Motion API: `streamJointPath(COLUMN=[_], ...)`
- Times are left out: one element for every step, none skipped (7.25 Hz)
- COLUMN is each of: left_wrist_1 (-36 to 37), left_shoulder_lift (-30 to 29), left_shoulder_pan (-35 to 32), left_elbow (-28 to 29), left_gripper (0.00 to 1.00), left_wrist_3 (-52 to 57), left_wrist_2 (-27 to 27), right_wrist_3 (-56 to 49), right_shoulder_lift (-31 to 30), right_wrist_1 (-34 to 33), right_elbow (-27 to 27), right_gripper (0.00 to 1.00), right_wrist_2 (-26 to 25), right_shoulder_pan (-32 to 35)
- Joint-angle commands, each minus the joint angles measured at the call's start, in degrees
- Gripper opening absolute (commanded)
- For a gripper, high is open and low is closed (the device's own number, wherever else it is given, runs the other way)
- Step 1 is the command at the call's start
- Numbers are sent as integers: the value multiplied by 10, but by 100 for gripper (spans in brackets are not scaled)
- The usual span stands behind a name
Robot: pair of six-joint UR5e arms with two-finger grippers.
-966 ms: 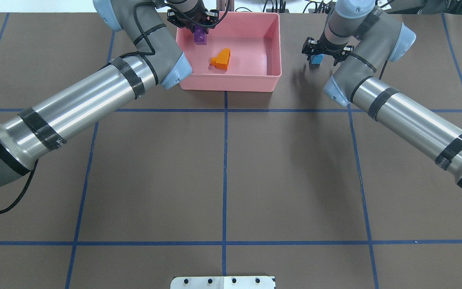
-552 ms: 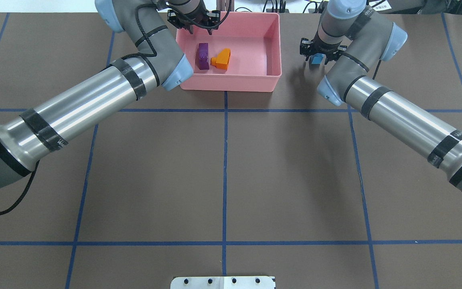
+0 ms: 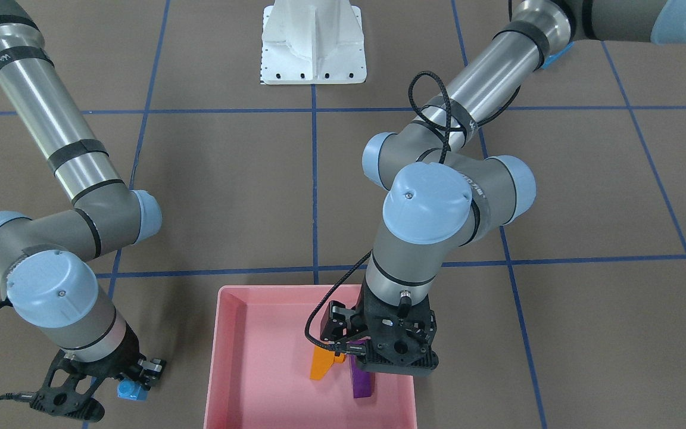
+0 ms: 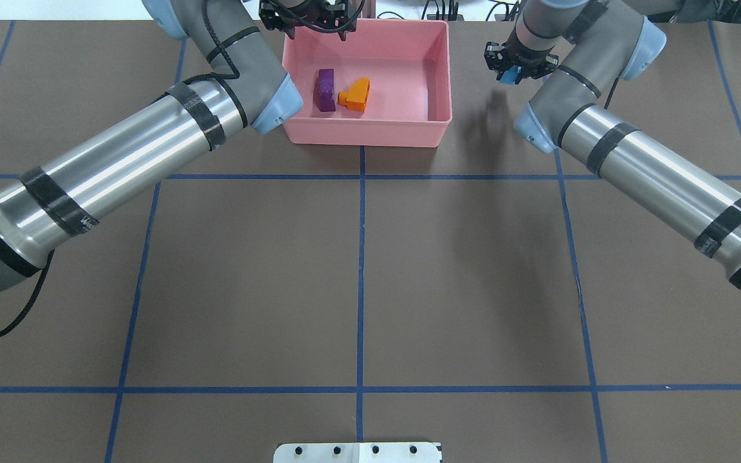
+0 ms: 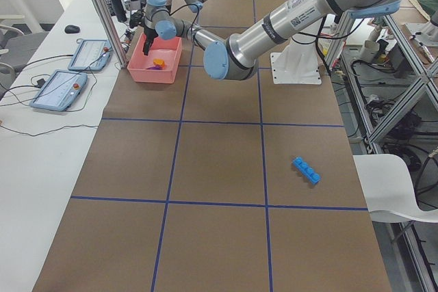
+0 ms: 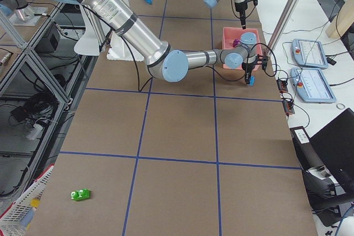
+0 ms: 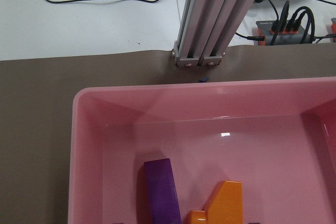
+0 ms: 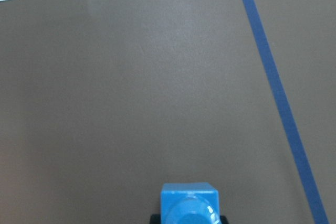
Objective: Put all blocks into box
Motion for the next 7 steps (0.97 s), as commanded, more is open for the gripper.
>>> streamJointPath(left_wrist_1=[30, 51, 89, 132, 176, 191, 190], left_shoulder_lift=[76, 125, 181, 240, 317, 401, 479], left_shoulder_pan=[-16, -21, -23, -23, -23, -23, -18], left_elbow=[-91, -148, -222, -302, -398, -476, -539], left_gripper=[100, 100, 100, 100, 100, 100, 100], left_wrist_3=[29, 60, 87, 118, 158, 191, 198], left_wrist_2=[-51, -62, -71, -80, -82, -82, -78], right_wrist_3=[7, 32, 99, 121, 160, 171, 171], right_shoulder_lift=[80, 104, 121, 130, 128, 125, 125], right_wrist_1=[-106, -128, -125, -123, -87, -76, -76], right_elbow=[19, 19, 19, 19, 15, 13, 13], right_gripper=[0, 0, 0, 0, 0, 0, 83], right_wrist_2=[19, 19, 10, -9, -31, -46, -47], right_shoulder_pan=[21, 16, -14, -40, -68, -88, -96])
